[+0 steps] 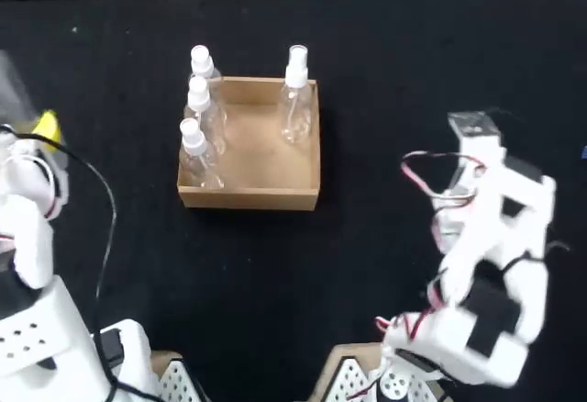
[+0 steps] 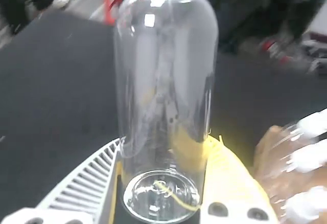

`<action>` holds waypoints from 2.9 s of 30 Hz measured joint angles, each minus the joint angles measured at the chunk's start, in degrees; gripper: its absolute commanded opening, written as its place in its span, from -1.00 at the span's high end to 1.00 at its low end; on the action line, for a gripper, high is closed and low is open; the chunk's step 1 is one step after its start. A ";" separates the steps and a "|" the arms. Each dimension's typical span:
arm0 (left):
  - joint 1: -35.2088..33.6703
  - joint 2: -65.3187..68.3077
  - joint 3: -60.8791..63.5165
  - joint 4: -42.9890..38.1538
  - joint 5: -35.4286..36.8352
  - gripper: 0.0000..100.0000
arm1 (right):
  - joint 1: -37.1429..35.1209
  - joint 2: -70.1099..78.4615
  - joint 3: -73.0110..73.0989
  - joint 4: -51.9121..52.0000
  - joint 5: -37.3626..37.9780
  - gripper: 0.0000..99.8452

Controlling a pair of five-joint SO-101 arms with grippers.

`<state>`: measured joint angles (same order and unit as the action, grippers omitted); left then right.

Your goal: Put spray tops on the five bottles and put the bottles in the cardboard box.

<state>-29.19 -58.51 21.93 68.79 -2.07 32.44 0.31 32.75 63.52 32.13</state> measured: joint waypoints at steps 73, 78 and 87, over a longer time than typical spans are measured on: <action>42.02 -0.09 3.34 -29.63 -3.25 0.82 | 0.62 -9.14 12.66 -4.66 14.95 0.98; 42.02 -0.09 3.34 -29.63 -3.34 0.82 | 0.70 -18.46 1.58 6.77 6.59 0.98; 42.02 -0.09 3.34 -29.63 -3.34 0.82 | -7.21 -32.09 -25.85 17.58 -18.81 0.98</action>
<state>12.84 -58.59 25.27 39.16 -5.41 25.23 -31.78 6.90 81.10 13.32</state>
